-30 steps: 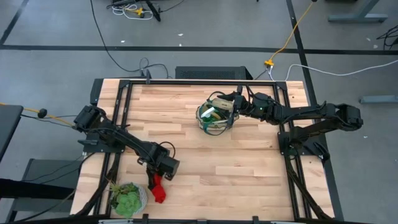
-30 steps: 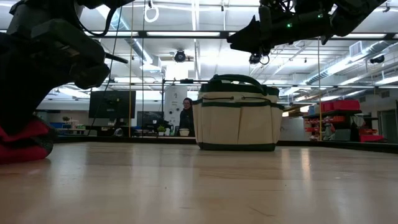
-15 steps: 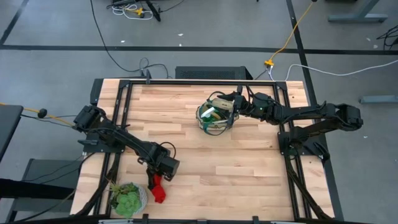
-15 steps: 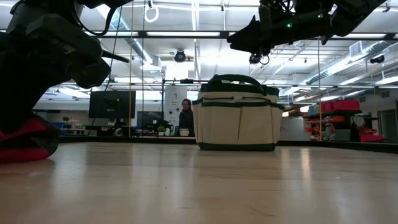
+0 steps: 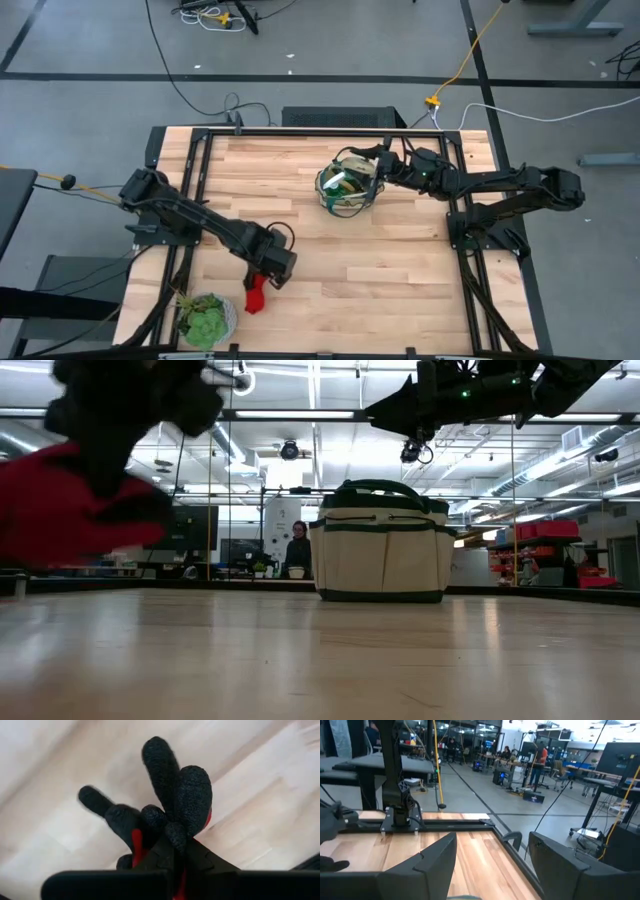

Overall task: Pick & Place Garden tools in Gardening bag
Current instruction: Put the red gloves into the gardening bag

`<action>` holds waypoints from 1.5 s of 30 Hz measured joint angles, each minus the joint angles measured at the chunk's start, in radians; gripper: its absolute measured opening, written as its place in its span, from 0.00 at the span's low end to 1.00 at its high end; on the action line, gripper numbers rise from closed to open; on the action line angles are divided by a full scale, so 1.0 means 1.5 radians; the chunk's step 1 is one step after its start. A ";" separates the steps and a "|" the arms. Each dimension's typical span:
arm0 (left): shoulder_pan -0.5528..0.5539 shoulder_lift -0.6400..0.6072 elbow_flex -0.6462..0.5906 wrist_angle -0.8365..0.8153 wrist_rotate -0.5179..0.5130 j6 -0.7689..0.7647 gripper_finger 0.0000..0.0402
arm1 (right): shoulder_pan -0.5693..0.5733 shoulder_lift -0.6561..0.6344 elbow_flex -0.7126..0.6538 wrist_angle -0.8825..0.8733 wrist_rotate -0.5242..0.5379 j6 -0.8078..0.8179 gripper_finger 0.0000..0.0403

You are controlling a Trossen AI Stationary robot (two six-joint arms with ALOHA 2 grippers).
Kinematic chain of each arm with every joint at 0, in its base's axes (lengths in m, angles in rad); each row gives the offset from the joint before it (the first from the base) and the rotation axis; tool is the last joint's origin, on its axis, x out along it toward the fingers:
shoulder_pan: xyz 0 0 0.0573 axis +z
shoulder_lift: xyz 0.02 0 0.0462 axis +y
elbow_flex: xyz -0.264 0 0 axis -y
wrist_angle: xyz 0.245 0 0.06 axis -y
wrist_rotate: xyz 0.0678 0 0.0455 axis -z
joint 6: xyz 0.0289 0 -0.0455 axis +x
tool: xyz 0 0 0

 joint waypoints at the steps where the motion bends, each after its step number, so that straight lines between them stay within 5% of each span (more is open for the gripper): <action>1: 0.003 0.000 0.020 -0.018 -0.012 0.017 0.03 | 0.000 0.000 0.000 0.003 0.000 0.000 0.62; 20: 0.092 -0.001 0.325 -0.193 -0.255 0.350 0.03 | 0.000 -0.004 0.000 0.003 -0.013 0.027 0.62; 34: 0.150 -0.001 0.420 -0.174 -0.344 0.682 0.03 | 0.000 -0.004 0.000 0.030 -0.164 0.035 0.62; 45: 0.193 -0.001 0.522 -0.066 -0.311 0.936 0.03 | 0.000 -0.004 0.000 0.124 -0.164 0.039 0.62</action>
